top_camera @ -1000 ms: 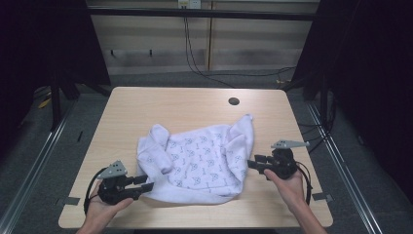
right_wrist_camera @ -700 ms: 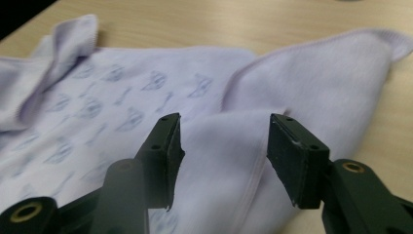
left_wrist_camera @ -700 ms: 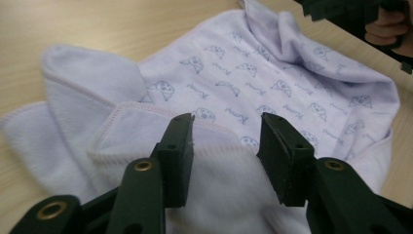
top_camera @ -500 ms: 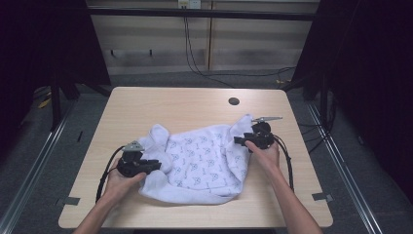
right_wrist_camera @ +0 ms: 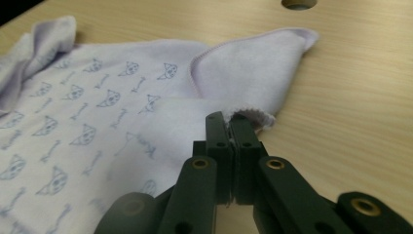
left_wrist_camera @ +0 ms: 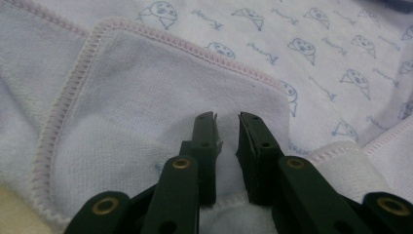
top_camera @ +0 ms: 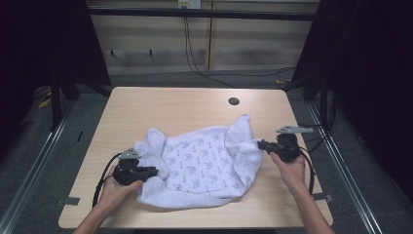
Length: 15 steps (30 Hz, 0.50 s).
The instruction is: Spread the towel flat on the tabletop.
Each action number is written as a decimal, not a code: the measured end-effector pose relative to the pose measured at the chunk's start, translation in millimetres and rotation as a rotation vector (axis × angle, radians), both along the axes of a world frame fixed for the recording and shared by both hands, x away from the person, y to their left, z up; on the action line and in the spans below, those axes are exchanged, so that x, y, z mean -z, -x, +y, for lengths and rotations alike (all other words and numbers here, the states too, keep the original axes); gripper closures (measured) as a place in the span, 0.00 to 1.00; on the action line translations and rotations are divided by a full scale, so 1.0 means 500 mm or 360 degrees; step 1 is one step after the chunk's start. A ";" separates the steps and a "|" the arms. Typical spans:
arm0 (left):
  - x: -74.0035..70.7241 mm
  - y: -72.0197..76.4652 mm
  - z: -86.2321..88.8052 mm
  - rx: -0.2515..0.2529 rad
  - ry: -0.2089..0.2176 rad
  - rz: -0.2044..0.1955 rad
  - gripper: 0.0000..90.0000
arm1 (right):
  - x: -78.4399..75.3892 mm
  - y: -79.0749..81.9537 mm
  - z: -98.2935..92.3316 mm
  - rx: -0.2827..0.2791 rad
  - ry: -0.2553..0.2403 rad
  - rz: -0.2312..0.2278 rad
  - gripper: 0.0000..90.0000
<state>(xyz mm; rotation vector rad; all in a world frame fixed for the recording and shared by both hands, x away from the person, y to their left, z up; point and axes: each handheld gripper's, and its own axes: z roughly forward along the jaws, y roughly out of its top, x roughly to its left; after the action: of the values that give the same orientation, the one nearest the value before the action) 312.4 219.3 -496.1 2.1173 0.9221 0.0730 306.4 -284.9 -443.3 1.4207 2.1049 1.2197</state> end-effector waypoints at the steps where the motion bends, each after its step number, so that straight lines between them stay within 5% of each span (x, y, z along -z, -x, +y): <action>1: 0.000 0.003 0.000 -0.0009 0.0005 -0.0001 0.86 | -0.004 0.020 -0.013 0.0001 -0.0009 -0.0015 0.99; 6: -0.001 0.006 0.000 -0.0010 -0.0007 -0.0002 0.86 | -0.001 0.121 -0.065 0.0107 0.0065 -0.0058 0.99; 15: -0.001 0.014 -0.002 -0.0016 -0.0027 -0.0021 0.86 | 0.023 0.251 -0.138 0.0269 0.0191 0.0014 0.94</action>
<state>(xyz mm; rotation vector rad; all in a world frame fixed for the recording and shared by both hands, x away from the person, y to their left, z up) 305.3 218.1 -495.5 2.1256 0.9271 0.1001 181.0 -353.7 -454.5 1.5170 1.9816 1.0077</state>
